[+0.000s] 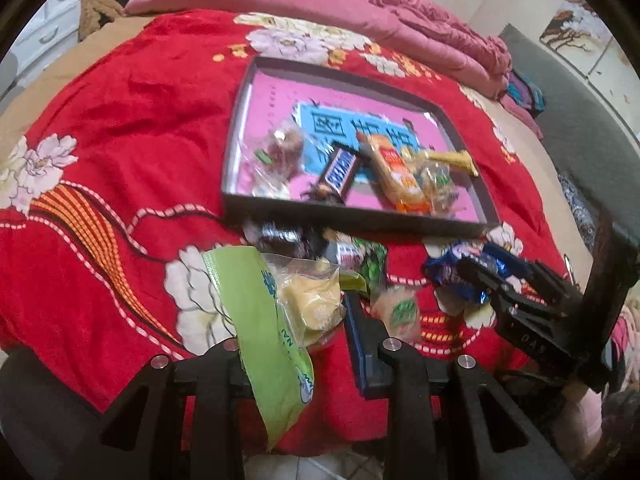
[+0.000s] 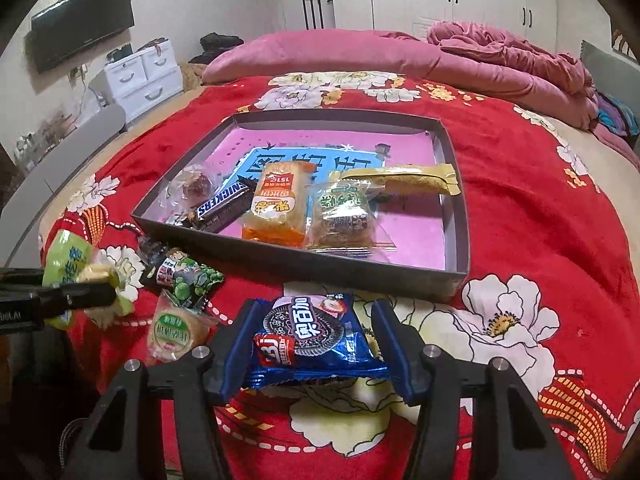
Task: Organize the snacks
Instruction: 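Lift the blue cookie pack with the right tool while the left lifts the green bar, then carry the blue pack over the tray with the right tool while the left carries the green bar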
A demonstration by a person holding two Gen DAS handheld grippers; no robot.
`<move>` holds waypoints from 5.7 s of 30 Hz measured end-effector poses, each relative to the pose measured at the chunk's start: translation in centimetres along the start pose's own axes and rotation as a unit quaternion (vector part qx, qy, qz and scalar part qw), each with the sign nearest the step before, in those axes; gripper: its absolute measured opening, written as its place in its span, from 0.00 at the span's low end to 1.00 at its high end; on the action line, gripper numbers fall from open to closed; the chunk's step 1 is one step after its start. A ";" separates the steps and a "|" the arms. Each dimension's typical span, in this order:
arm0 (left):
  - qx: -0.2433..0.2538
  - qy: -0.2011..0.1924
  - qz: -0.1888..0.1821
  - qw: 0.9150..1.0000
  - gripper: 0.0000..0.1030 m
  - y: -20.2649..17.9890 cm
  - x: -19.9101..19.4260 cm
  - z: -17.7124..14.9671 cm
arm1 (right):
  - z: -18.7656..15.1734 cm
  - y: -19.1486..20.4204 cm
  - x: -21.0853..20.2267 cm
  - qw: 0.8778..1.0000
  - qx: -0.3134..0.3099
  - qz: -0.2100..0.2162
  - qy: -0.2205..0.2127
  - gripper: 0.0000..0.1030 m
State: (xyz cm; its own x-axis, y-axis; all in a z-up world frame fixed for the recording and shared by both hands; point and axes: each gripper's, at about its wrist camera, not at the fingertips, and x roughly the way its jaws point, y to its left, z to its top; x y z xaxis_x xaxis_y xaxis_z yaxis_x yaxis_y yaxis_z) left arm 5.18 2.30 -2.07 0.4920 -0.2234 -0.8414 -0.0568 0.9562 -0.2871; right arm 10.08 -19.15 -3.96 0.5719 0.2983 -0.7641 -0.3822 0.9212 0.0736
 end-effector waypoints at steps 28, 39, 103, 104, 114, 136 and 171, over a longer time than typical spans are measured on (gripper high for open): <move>-0.031 -0.009 -0.001 0.999 0.30 1.8 -0.5 0.8 | -1.2 1.0 2.3 0.998 -0.023 0.014 0.061 0.58; -0.039 -0.010 0.004 0.999 0.30 2.8 -0.4 1.1 | -1.3 1.8 3.4 0.996 -0.054 -0.007 0.068 0.62; -0.019 0.008 -0.006 1.000 0.30 1.7 0.6 0.2 | -0.6 -1.8 0.4 0.997 0.049 0.062 0.027 0.52; -0.017 0.008 -0.006 1.000 0.30 1.6 0.6 0.2 | -0.5 -1.8 0.3 0.997 0.049 0.062 0.026 0.52; -0.005 -0.007 0.001 1.000 0.30 0.9 0.0 0.5 | 0.2 -1.6 -0.5 0.997 0.049 0.066 0.004 0.52; 0.014 -0.021 0.002 1.000 0.30 -0.8 -0.6 1.5 | 1.4 -1.1 -1.2 0.997 0.038 0.068 -0.020 0.52; 0.009 -0.032 -0.007 0.999 0.30 -2.1 0.0 4.9 | 2.8 -2.5 -2.5 0.994 0.058 0.067 -0.060 0.52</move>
State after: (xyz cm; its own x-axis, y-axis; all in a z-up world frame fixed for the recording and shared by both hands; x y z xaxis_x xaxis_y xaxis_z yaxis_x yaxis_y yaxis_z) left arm 9.52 1.18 0.75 0.5478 -0.2250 -0.8058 -0.0339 0.9564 -0.2901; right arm 11.67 -21.51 -0.44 0.6070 0.4406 -0.6613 -0.3774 0.8922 0.2480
